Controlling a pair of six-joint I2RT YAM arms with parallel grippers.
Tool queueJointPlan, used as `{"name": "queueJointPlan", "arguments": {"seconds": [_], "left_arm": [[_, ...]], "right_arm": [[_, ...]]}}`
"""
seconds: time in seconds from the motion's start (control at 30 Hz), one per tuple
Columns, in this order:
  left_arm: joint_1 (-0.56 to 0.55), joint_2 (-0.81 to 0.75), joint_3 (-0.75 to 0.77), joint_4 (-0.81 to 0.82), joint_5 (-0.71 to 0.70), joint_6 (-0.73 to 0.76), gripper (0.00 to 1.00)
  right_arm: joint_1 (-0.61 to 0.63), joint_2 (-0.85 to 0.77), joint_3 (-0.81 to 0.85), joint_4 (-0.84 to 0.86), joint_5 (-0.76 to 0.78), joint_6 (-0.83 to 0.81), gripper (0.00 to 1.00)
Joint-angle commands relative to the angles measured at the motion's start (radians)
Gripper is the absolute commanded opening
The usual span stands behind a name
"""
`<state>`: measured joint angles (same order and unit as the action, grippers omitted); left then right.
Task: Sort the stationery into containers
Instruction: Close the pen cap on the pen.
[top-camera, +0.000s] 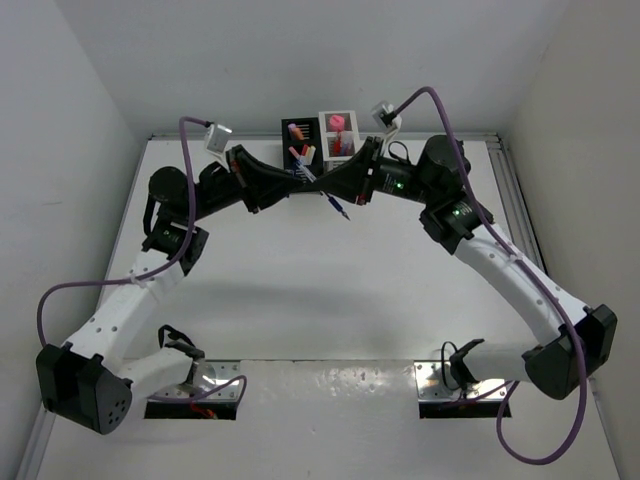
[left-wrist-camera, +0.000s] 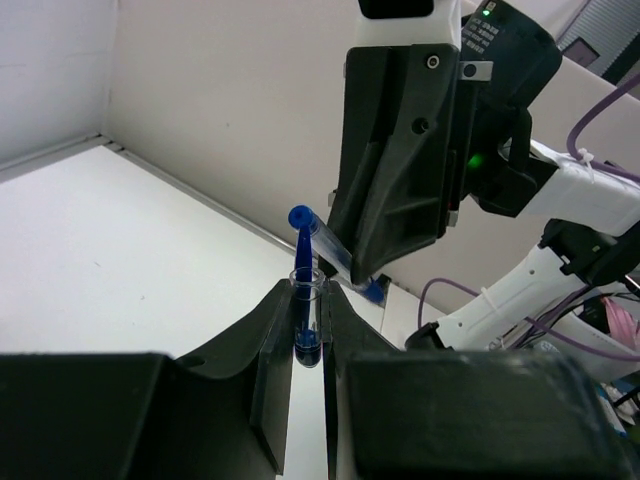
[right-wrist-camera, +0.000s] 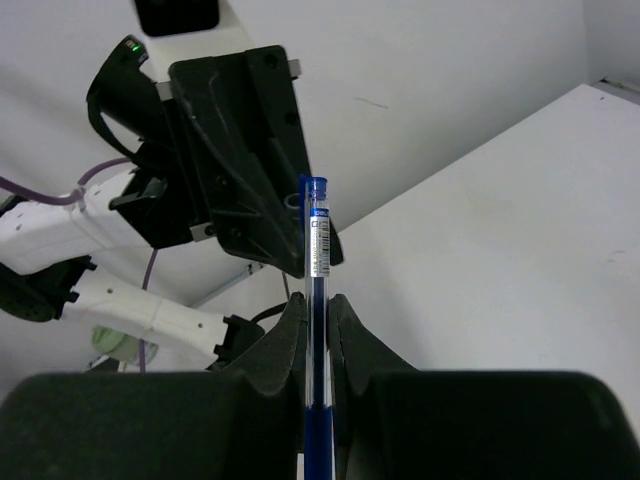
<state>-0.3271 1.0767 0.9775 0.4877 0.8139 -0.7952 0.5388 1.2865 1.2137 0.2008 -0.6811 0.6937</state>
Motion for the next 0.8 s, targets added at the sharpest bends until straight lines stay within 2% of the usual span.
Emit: {"name": "queueJointPlan", "arguments": {"seconds": [0.0,0.37,0.77], "left_arm": [[-0.016,0.012,0.044,0.058,0.027,-0.004,0.00],[-0.041,0.025,0.058,0.065,0.027,0.016,0.00],[-0.053,0.035,0.070,0.061,0.036,0.033,0.00]], "right_arm": [[0.026,0.014,0.035,0.045,-0.018,0.007,0.00],[0.047,0.051,0.055,0.015,-0.034,-0.016,0.00],[0.073,0.059,0.067,-0.090,-0.069,-0.094,0.00]]}}
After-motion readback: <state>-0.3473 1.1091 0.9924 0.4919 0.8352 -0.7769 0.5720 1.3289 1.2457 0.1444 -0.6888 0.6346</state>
